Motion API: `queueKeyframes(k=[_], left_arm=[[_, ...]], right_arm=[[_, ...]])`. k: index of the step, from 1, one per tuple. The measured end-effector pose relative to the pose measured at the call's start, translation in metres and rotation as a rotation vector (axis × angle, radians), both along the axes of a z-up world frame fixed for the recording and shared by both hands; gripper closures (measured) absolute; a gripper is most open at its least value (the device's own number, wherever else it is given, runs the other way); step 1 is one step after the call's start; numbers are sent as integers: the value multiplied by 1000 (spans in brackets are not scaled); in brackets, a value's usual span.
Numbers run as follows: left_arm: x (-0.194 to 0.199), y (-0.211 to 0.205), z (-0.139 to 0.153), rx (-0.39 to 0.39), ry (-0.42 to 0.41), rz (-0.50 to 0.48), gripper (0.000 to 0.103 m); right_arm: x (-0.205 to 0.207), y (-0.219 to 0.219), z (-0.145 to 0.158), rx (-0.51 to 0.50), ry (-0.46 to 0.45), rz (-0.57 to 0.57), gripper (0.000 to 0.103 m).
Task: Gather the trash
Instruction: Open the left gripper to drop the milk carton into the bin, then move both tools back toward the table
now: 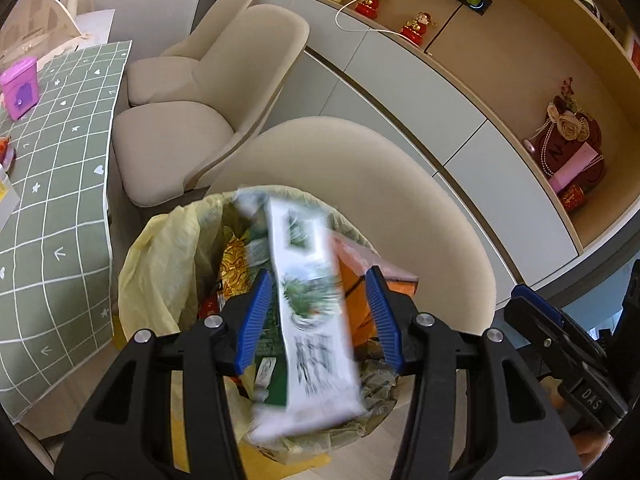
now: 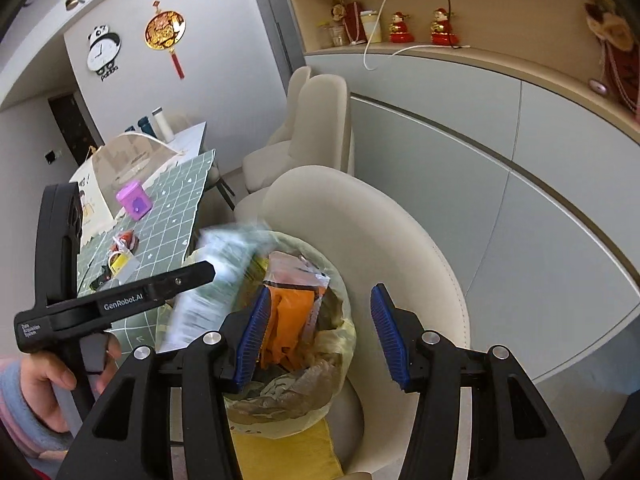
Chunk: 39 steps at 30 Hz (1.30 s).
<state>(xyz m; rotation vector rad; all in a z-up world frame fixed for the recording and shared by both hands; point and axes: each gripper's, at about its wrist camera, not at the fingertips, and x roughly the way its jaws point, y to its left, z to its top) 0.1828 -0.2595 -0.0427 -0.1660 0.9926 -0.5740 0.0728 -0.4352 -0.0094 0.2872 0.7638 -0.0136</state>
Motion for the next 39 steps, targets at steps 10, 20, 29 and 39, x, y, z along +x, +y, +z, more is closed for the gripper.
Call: queueKeyframes(k=[10, 20, 29, 39], left_arm=[[-18, 28, 24, 55, -68, 4, 55], [-25, 118, 41, 163, -144, 89, 55], [5, 232, 32, 183, -128, 228, 55], [56, 371, 13, 157, -70, 335, 55]], right_arm=[[1, 11, -7, 16, 3, 33, 54], [27, 78, -1, -25, -13, 156, 54], [61, 161, 2, -80, 1, 249, 46], [112, 255, -5, -22, 74, 267, 46]])
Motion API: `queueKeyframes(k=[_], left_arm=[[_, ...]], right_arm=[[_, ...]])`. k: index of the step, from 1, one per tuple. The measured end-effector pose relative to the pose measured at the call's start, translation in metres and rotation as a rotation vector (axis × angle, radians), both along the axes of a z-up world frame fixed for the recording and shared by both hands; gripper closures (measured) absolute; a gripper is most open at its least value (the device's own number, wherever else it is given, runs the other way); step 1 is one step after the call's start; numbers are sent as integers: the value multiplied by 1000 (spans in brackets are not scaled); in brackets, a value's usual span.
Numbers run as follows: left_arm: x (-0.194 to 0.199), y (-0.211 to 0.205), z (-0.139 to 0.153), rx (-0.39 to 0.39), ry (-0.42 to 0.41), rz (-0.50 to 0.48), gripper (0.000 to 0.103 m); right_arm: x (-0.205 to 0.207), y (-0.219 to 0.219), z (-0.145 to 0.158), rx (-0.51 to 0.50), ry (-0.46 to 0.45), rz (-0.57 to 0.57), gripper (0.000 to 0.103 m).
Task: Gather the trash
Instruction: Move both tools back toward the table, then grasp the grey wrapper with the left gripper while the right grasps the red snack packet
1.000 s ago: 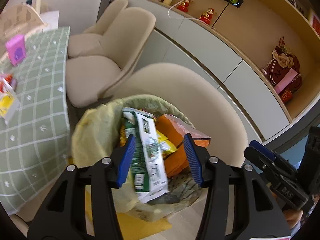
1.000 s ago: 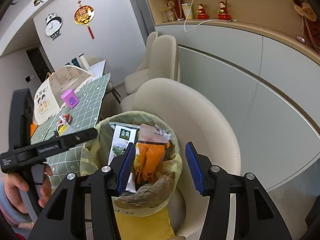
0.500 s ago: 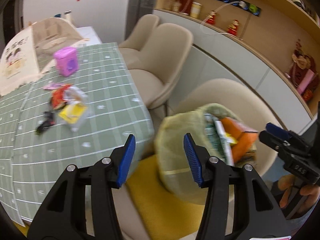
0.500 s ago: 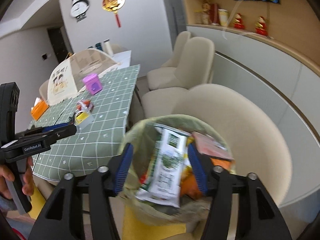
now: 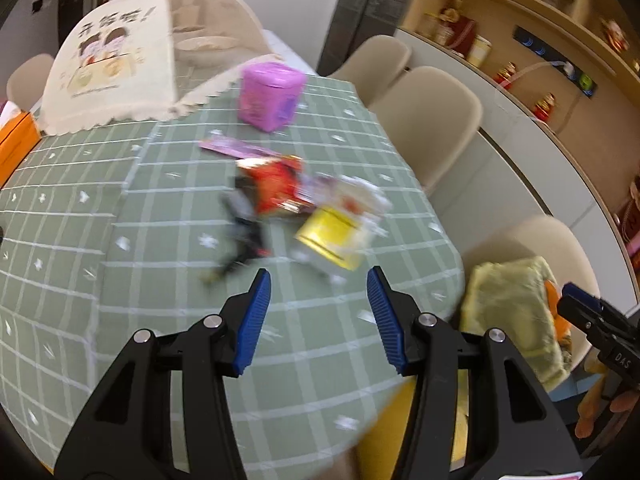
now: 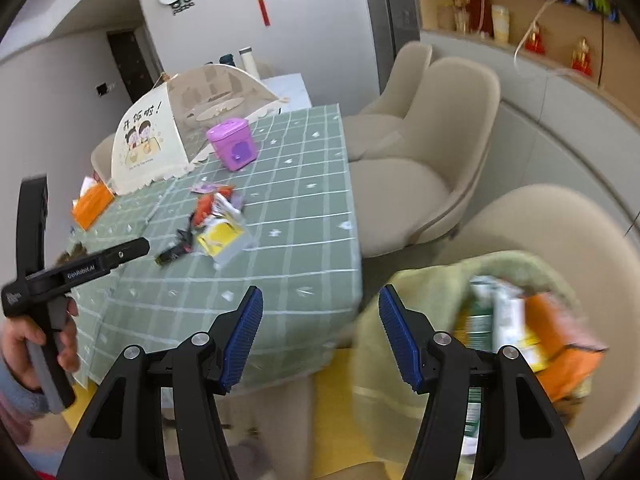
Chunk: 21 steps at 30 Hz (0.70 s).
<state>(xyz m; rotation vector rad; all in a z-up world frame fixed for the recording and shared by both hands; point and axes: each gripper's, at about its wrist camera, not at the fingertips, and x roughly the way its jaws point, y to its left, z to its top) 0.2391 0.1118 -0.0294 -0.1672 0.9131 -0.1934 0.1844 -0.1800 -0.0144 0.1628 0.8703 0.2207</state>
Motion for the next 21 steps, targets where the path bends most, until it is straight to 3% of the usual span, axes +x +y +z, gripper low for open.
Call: queueKeyframes(k=[6, 10, 16, 21], left_arm=[[51, 77, -13, -46, 38, -18, 55], [78, 99, -30, -83, 113, -84, 55], [87, 81, -54, -126, 177, -189, 55], [94, 42, -76, 2, 200, -276, 55]], right_arm=[[35, 54, -14, 20, 51, 3, 46], [50, 83, -26, -1, 76, -10, 47], [59, 110, -45, -31, 121, -60, 47], [56, 117, -52, -30, 147, -74, 47]])
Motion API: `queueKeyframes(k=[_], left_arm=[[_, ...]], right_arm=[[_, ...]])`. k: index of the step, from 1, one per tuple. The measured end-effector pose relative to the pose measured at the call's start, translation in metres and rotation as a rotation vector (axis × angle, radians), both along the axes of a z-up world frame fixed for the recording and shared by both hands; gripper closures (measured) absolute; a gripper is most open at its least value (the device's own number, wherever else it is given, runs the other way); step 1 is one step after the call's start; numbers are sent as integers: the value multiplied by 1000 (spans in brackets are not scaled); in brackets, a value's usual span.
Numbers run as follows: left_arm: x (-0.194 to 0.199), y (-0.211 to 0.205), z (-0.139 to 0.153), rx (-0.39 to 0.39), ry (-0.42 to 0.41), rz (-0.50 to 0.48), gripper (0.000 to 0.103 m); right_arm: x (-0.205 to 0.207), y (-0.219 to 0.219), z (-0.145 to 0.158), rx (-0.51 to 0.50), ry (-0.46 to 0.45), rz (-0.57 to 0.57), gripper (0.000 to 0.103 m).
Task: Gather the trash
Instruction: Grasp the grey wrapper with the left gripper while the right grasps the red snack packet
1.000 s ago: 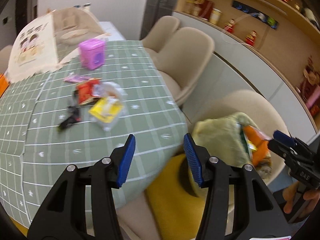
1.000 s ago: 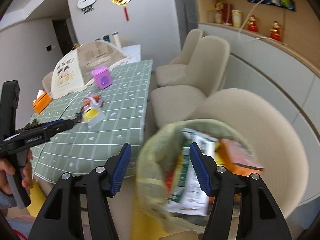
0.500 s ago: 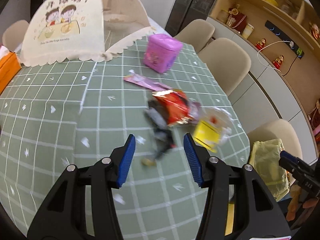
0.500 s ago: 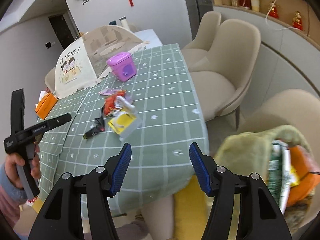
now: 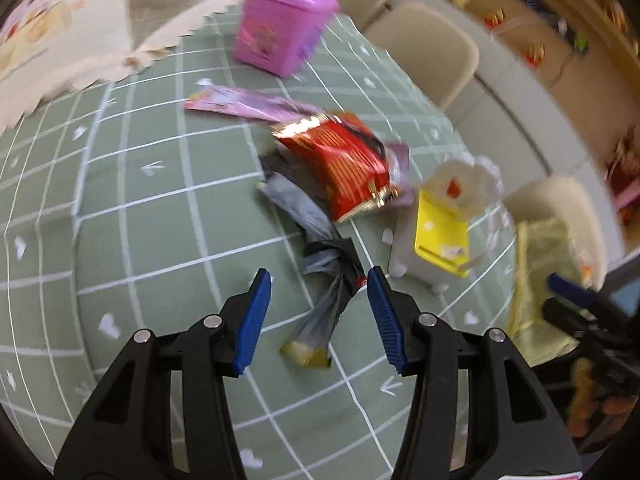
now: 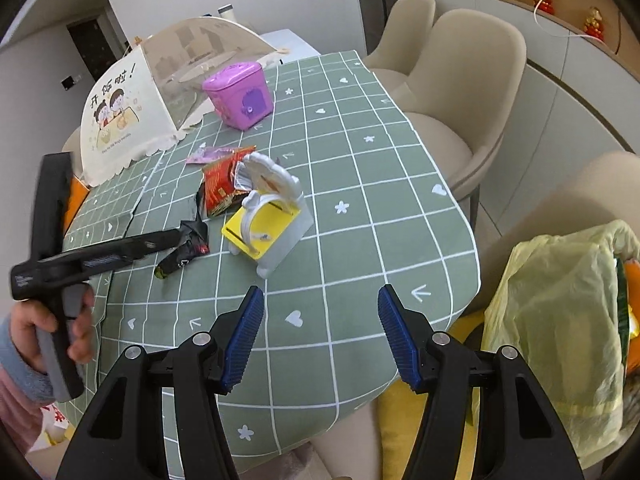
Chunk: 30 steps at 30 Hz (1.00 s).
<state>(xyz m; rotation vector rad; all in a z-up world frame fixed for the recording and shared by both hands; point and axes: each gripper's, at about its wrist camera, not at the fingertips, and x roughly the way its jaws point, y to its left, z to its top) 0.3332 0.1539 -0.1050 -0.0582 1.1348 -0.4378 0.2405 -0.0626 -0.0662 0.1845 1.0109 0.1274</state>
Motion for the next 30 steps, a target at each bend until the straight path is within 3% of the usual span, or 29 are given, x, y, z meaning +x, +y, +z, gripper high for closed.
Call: queueKeyframes(k=[3, 7, 10, 15, 23, 25, 30], left_arm=[[0, -15, -4, 69, -39, -32, 73], [0, -2, 6, 12, -37, -14, 87], [-1, 24, 15, -14, -32, 33, 87], [-11, 71, 22, 3, -27, 104, 87], [-21, 130, 21, -24, 0, 188, 87], [-24, 140, 21, -31, 4, 201, 87], [-32, 157, 18, -53, 11, 217, 87]], right_arm=[[-2, 5, -1, -16, -2, 6, 47], [5, 23, 1, -39, -27, 53, 48], [15, 42, 7, -41, -62, 102, 58], [62, 88, 17, -65, -74, 216, 59], [169, 137, -10, -221, 37, 276, 59], [184, 138, -21, -238, 80, 253, 67], [175, 142, -30, -129, 130, 261, 69]])
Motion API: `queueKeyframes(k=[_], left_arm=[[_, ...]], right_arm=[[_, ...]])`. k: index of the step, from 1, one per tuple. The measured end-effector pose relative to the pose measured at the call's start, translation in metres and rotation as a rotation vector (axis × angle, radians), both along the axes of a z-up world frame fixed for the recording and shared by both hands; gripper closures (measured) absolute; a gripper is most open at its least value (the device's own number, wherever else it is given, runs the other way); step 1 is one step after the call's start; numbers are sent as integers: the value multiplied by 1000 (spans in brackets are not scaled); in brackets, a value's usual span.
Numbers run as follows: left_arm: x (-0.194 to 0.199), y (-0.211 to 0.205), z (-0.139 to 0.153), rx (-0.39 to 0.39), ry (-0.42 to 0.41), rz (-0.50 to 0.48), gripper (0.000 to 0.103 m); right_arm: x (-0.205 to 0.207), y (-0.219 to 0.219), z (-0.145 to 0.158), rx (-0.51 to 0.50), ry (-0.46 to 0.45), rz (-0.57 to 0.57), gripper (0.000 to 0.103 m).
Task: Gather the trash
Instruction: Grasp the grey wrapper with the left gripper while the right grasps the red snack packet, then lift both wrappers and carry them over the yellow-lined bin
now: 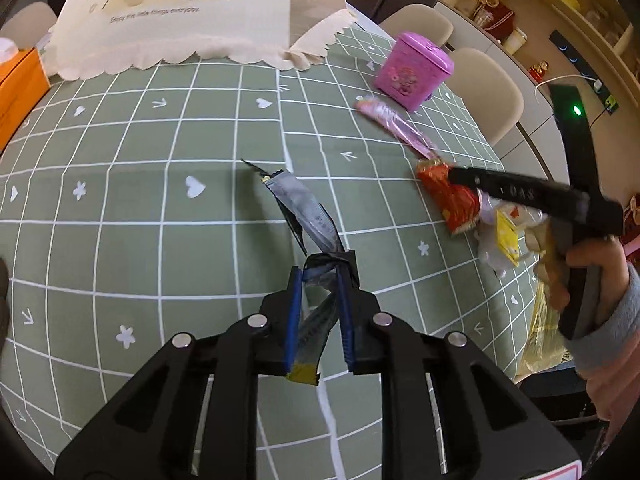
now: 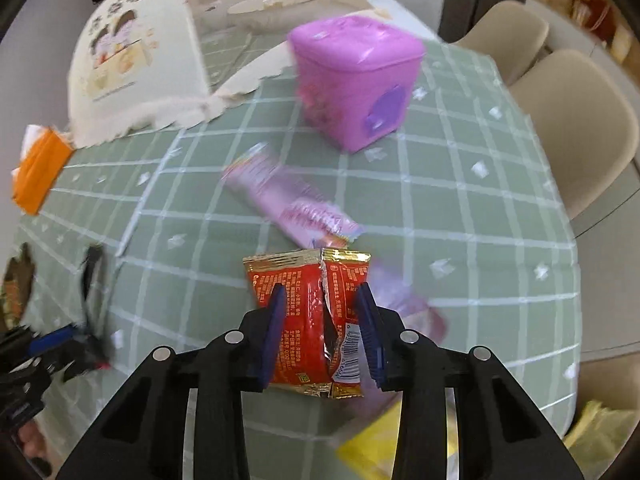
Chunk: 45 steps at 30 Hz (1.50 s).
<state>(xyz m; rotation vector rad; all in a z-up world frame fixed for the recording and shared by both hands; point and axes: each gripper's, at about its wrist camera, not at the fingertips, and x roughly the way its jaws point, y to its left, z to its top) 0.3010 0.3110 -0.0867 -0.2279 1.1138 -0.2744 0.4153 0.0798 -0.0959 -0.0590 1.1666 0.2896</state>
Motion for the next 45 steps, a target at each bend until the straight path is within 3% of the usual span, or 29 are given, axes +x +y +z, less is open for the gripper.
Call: queueKeyframes(k=[4, 7, 10, 13, 16, 25, 26, 29, 35, 39, 41, 43, 45], left_arm=[[0, 2, -2, -9, 0, 1, 87], [-2, 5, -5, -28, 3, 5, 87], [-6, 8, -8, -47, 10, 9, 85], [-9, 14, -9, -50, 14, 18, 82], [-12, 19, -9, -55, 20, 24, 78], [-23, 22, -4, -45, 6, 34, 71], [-22, 21, -4, -43, 5, 35, 71], [-21, 17, -3, -43, 3, 34, 71], [-20, 4, -1, -38, -3, 1, 71], [-17, -7, -1, 2, -13, 3, 70], [-13, -14, -1, 49, -24, 14, 70], [-7, -23, -5, 144, -22, 31, 70], [-2, -25, -10, 163, -13, 44, 70]], right_arm=[[-28, 10, 6, 106, 21, 37, 69], [-51, 13, 20, 149, -48, 59, 69], [-64, 22, 22, 92, -108, 122, 60], [-62, 32, 8, 15, -78, 198, 60], [-57, 38, 0, -37, -112, 228, 57], [-56, 43, -10, -19, -64, 245, 56], [-60, 42, -11, -19, -50, 250, 64], [-72, 37, -8, -10, -56, 246, 71], [-96, 19, 19, 69, -90, 217, 74], [-111, 5, 39, 91, -121, 169, 74], [-117, -1, 44, 97, -121, 150, 74], [-126, -10, 47, 102, -120, 128, 74], [-133, -16, 47, 101, -117, 112, 74]])
